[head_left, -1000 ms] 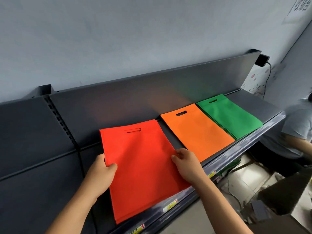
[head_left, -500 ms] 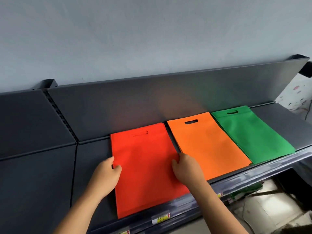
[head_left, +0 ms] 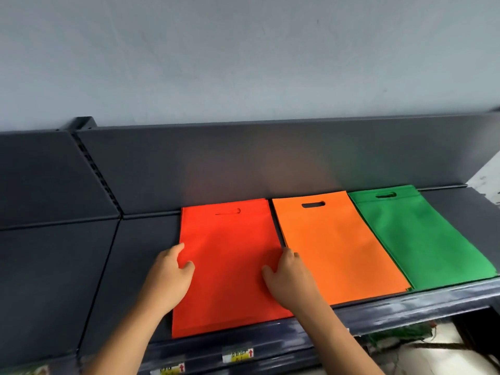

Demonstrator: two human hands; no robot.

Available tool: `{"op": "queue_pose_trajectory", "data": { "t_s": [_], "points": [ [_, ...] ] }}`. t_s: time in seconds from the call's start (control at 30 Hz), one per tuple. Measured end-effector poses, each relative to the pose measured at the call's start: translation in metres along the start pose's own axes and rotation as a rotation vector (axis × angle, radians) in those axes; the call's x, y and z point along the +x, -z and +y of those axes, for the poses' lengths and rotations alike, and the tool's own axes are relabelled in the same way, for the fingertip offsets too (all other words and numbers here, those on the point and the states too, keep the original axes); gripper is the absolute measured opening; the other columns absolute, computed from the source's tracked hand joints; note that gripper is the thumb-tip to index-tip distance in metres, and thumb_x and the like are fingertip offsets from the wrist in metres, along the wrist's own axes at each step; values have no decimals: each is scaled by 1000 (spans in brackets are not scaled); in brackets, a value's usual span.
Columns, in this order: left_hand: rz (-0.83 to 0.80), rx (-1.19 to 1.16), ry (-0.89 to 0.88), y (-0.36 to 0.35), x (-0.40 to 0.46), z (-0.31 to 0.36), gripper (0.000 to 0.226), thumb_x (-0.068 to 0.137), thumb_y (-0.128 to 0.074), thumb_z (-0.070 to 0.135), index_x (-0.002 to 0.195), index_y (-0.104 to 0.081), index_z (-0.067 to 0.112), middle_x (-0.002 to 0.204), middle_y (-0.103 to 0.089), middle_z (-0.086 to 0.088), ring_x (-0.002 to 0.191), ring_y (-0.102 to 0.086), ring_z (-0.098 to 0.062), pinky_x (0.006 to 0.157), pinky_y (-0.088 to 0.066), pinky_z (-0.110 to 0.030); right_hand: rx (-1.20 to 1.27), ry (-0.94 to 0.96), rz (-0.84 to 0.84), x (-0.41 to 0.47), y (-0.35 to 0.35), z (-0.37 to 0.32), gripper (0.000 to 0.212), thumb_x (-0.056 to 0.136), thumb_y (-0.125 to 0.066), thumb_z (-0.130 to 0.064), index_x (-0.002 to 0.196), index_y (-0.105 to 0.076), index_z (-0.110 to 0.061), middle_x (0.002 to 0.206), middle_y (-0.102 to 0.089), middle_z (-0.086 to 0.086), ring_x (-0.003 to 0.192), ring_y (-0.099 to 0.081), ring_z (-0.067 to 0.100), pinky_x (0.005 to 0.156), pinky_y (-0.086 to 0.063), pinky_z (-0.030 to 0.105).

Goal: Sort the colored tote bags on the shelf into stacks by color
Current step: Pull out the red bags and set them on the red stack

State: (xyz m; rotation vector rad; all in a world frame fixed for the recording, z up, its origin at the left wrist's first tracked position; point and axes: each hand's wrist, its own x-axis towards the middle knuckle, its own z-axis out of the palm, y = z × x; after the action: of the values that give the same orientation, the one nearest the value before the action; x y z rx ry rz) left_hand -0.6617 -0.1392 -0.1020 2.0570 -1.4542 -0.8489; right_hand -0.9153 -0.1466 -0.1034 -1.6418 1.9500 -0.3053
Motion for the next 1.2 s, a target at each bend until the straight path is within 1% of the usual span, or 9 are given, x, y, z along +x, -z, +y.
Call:
{"op": "queue_pose_trajectory", "data": {
  "t_s": [0.1, 0.23, 0.3, 0.4, 0.6, 0.73, 0.87, 1.03, 1.2],
  "points": [
    [13, 3, -3, -3, -5, 4, 56, 103, -54, 27, 157, -41, 22, 159, -43, -3, 138, -50, -18, 96, -42, -29, 5, 15, -2, -4, 3, 0, 45, 101, -59, -40, 127, -47, -5, 125, -50, 15, 108, -62, 42, 86, -49, 44],
    [10, -9, 1, -9, -10, 10, 55, 104, -54, 26, 157, -41, 23, 160, -43, -2, 135, -52, -15, 94, -43, -29, -34, 37, -6, -8, 8, 3, 46, 102, -57, -43, 126, -47, -6, 126, -51, 16, 116, -56, 42, 98, -45, 45],
    [11, -7, 3, -10, -9, 12, 55, 103, -54, 26, 157, -42, 22, 160, -43, -2, 135, -52, -16, 93, -41, -29, -57, 41, -27, -10, 10, 4, 51, 103, -55, -44, 134, -45, -5, 130, -51, 17, 124, -52, 40, 104, -42, 45],
    [13, 5, 9, -13, -9, 14, 56, 103, -54, 26, 157, -42, 21, 161, -43, -3, 140, -50, -19, 94, -38, -28, -51, 44, -47, -12, 8, 6, 71, 102, -53, -50, 152, -36, -3, 141, -49, 19, 132, -48, 41, 112, -39, 45],
    [10, -3, 21, -11, -12, 13, 56, 103, -54, 26, 157, -41, 22, 161, -43, -5, 143, -46, -20, 98, -40, -30, -42, 82, -52, -15, 8, 8, 82, 103, -53, -51, 164, -23, -4, 152, -44, 18, 141, -43, 39, 118, -35, 44],
    [16, -39, 39, 1, -17, 8, 54, 103, -54, 28, 156, -43, 24, 155, -49, -5, 143, -47, -17, 105, -44, -35, -48, 135, -8, -15, 3, 8, 76, 103, -53, -50, 160, -30, -6, 153, -43, 14, 142, -40, 35, 119, -34, 42],
    [53, -86, 41, 19, -31, -3, 47, 105, -52, 26, 152, -47, 27, 150, -53, 0, 138, -49, -10, 95, -40, -28, -50, 218, 62, -13, -7, -5, 65, 101, -57, -48, 153, -41, -13, 147, -46, 9, 138, -43, 32, 114, -39, 42],
    [157, -129, 62, 54, -52, -31, 38, 105, -52, 27, 143, -54, 32, 142, -57, 6, 119, -55, 1, 77, -42, -13, 39, 350, -3, -20, -28, -47, 54, 101, -64, -38, 148, -51, -17, 140, -47, 5, 136, -45, 29, 116, -38, 39],
    [316, -160, 90, 113, -78, -75, 29, 104, -54, 24, 130, -59, 36, 132, -57, 13, 120, -55, 0, 82, -43, -17, 31, 461, -89, -36, -69, -106, 47, 97, -68, -31, 140, -58, -15, 131, -52, 4, 129, -52, 29, 112, -40, 37]
  ]
}}
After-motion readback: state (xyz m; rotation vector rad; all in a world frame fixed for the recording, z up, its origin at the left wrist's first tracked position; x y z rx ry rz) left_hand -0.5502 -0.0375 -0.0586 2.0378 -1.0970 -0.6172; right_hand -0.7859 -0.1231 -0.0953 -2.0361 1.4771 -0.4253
